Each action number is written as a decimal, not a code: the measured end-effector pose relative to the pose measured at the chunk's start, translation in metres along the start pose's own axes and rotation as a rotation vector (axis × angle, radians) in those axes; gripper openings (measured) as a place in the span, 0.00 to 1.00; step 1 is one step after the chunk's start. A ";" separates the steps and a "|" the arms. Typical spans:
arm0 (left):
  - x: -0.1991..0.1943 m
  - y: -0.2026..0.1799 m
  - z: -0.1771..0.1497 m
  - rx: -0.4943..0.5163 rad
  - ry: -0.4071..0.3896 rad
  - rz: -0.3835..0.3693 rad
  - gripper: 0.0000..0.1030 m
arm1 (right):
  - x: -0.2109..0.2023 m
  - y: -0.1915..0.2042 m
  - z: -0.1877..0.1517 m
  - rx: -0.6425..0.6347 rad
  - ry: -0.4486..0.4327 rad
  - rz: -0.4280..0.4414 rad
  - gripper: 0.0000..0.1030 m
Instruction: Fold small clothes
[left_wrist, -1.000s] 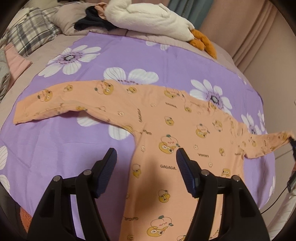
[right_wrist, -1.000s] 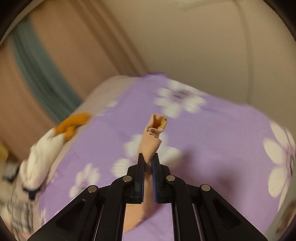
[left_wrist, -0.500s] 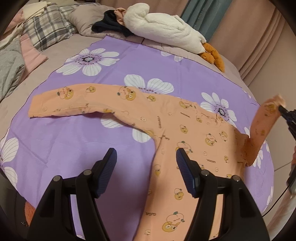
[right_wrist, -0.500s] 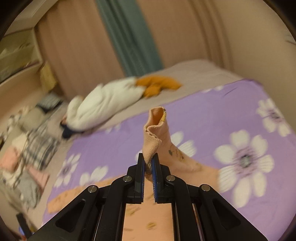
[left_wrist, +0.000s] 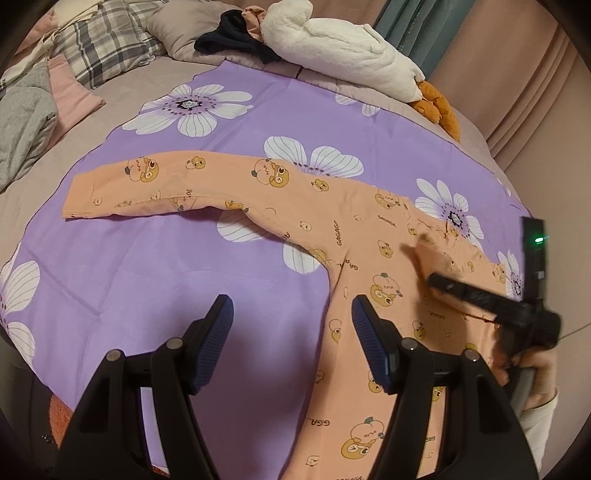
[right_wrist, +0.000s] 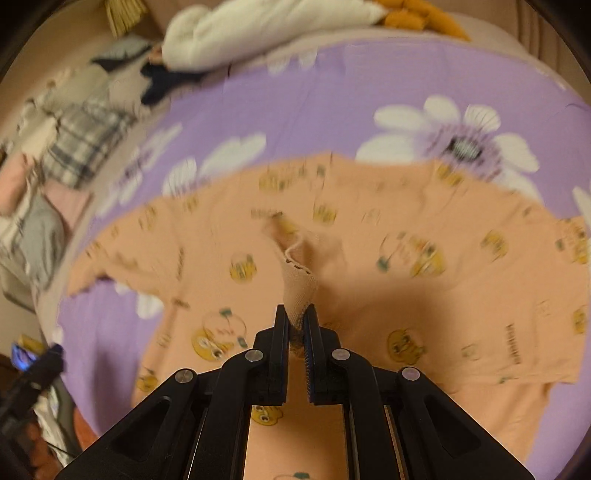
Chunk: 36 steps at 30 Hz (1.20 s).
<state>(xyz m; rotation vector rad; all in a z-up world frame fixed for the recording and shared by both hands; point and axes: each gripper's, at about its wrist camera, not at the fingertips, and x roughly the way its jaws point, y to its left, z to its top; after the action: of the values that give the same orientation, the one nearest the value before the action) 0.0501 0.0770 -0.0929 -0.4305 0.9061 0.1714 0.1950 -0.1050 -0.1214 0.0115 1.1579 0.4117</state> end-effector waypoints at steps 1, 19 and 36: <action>0.001 -0.001 0.000 0.002 0.002 0.001 0.64 | 0.003 0.000 -0.001 -0.001 0.012 -0.004 0.09; 0.033 -0.082 0.031 0.095 0.028 -0.192 0.76 | -0.102 -0.082 -0.026 0.262 -0.258 -0.066 0.53; 0.153 -0.139 0.016 0.130 0.211 -0.256 0.41 | -0.107 -0.169 -0.096 0.510 -0.235 -0.154 0.53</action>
<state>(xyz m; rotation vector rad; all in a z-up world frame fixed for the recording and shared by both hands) 0.1997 -0.0471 -0.1651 -0.4448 1.0532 -0.1698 0.1260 -0.3155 -0.1031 0.4026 0.9966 -0.0295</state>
